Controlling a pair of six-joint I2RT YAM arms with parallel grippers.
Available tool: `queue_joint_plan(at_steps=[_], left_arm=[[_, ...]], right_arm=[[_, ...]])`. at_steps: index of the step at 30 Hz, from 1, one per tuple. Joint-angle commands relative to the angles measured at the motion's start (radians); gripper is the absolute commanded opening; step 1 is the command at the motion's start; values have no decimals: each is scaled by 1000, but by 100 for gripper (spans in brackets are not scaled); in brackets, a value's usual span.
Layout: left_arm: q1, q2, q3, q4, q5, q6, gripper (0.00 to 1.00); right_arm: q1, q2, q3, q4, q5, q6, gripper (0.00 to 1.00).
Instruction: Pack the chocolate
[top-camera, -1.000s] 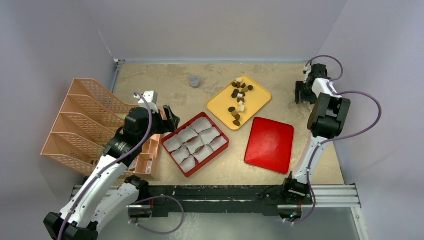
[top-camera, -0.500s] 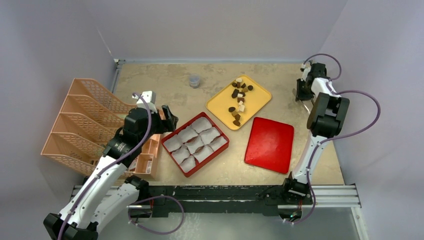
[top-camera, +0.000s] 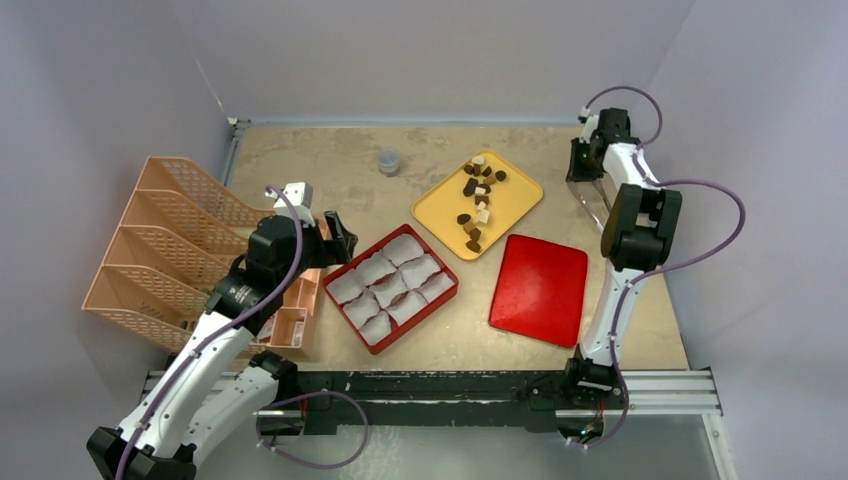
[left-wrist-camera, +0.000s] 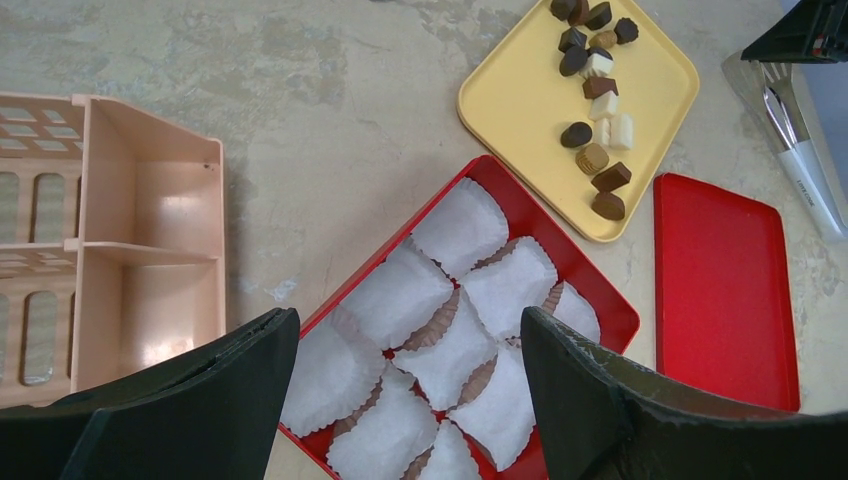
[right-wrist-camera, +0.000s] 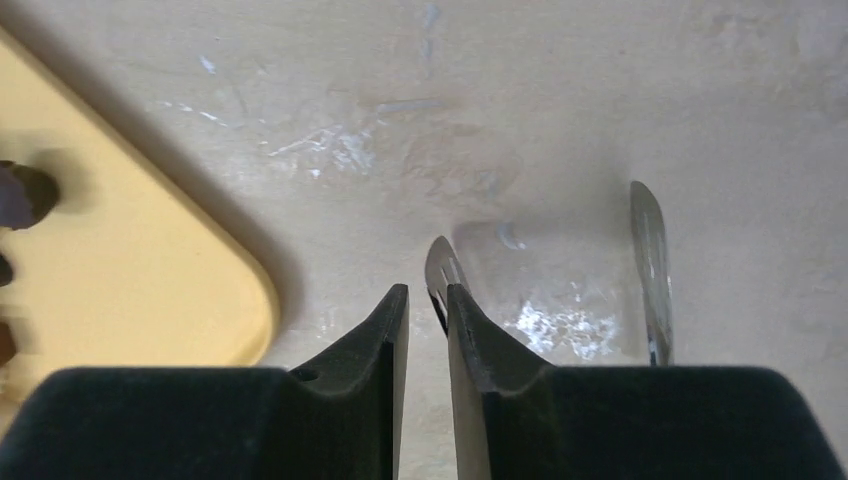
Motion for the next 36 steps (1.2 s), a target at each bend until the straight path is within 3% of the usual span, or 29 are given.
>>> queue_joint_plan(at_steps=[1, 3, 8, 16, 18, 19, 20, 36], left_arm=[[6, -11, 4, 30, 17, 8, 81], [6, -16, 2, 28, 11, 7, 81], [6, -24, 3, 28, 12, 10, 81], [5, -26, 1, 35, 39, 14, 81], [4, -24, 0, 40, 51, 15, 81], [4, -22, -1, 41, 57, 14, 81], [4, -20, -3, 43, 63, 13, 81], [4, 84, 7, 66, 96, 27, 80]], right_arm=[[-9, -32, 21, -30, -69, 50, 26], [-9, -59, -5, -31, -61, 51, 35], [-9, -179, -124, 7, 68, -2, 67], [-37, -300, -308, 2, 163, -129, 80], [-44, -304, -319, -19, 177, -132, 86], [-48, -298, -319, -36, 154, -134, 96], [-50, -289, -309, -71, 136, -139, 98], [-123, -139, -253, -127, 106, -162, 99]])
